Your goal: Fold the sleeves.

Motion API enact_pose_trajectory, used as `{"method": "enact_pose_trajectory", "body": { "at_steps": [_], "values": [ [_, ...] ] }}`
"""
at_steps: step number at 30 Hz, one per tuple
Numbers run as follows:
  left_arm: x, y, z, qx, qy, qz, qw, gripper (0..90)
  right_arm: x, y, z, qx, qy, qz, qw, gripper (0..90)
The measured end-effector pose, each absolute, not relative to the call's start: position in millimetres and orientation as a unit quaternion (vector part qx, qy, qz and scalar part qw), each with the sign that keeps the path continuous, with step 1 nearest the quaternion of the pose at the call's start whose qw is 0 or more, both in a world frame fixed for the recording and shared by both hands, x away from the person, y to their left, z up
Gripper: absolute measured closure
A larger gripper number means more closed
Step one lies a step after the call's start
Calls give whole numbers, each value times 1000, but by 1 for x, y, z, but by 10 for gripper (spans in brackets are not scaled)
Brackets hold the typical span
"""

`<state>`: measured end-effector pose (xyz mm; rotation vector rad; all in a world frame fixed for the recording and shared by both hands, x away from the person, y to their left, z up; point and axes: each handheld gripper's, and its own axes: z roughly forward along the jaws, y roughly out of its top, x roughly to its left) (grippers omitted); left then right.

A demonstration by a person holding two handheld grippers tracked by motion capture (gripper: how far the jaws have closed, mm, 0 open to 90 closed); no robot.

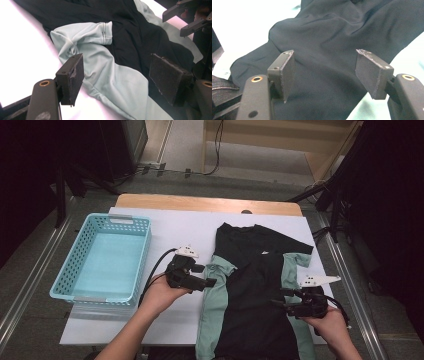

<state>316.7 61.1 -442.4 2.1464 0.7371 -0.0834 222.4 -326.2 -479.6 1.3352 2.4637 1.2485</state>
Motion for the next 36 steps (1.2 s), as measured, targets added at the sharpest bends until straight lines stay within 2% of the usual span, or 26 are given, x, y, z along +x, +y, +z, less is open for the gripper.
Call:
{"method": "enact_pose_trajectory", "body": {
  "at_steps": [36],
  "values": [
    [292, 112, -460, 857, 330, -6, 396, 291, 231, -335, -476, 457, 796, 393, 57, 311]
  ]
}}
